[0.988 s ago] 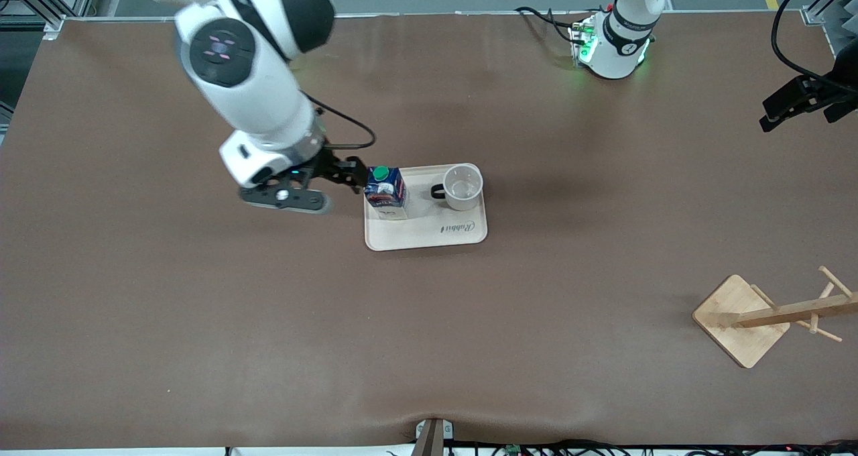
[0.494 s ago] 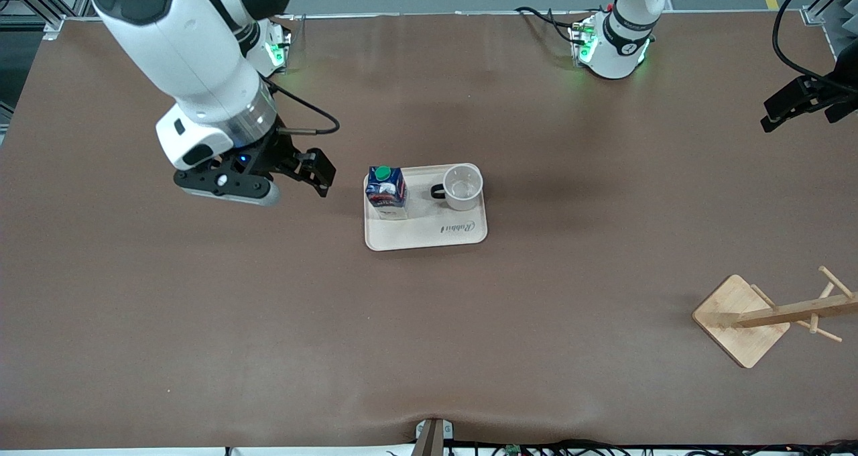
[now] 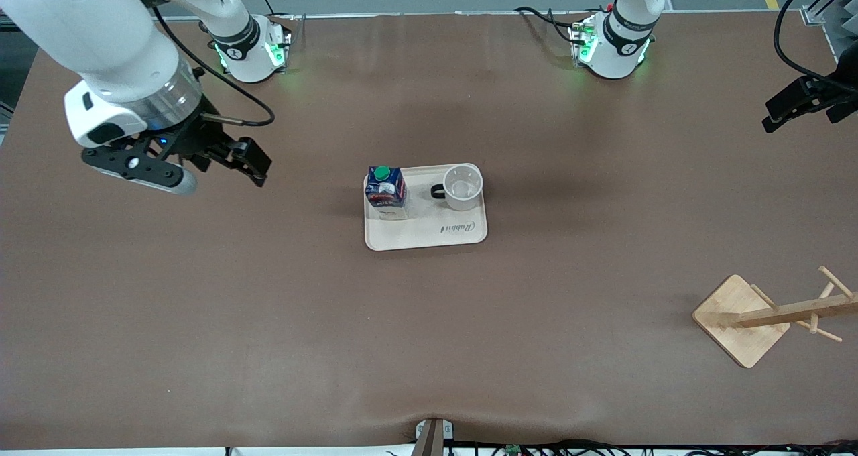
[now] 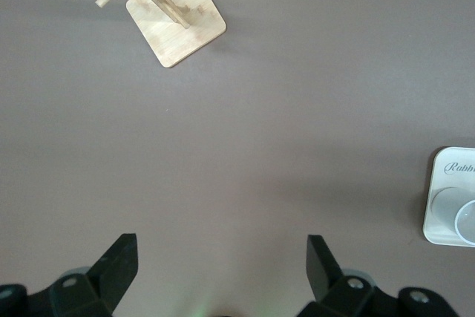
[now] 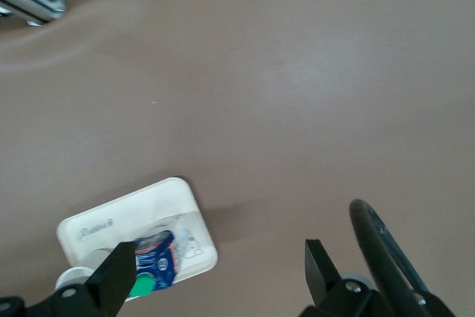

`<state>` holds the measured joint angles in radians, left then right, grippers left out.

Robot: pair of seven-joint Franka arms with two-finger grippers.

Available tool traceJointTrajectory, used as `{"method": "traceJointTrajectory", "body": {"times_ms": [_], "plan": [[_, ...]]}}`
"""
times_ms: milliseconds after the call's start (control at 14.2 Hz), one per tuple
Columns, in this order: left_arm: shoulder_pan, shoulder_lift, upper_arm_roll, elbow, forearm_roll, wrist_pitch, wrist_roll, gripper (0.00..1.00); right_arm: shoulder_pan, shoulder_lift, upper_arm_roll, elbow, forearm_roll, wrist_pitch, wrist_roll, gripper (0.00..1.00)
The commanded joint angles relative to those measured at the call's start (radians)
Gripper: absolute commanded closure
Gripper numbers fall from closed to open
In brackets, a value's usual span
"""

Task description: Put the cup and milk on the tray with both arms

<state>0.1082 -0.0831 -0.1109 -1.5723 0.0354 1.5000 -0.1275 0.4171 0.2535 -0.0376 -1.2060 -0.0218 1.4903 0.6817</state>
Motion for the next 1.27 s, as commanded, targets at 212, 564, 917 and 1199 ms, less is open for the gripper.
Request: {"method": "traceJointTrajectory", "body": {"times_ms": [212,564,917,1199], "plan": [[0.005,-0.024,-0.001,-0.014,-0.003,0.011,-0.012,0.0,-0.067,-0.157,0.007,-0.151,-0.027,-0.061,-0.124,0.0],[0.004,-0.021,-0.004,-0.014,-0.015,0.026,-0.012,0.0,-0.242,-0.224,0.004,-0.251,0.008,-0.048,-0.44,0.0],[0.002,-0.014,-0.009,-0.014,-0.017,0.023,-0.007,0.0,-0.428,-0.309,0.002,-0.385,0.048,-0.022,-0.735,0.0],[0.001,-0.017,-0.068,-0.018,-0.015,0.016,-0.012,0.0,-0.508,-0.304,0.002,-0.374,0.051,-0.016,-0.824,0.0]]}}
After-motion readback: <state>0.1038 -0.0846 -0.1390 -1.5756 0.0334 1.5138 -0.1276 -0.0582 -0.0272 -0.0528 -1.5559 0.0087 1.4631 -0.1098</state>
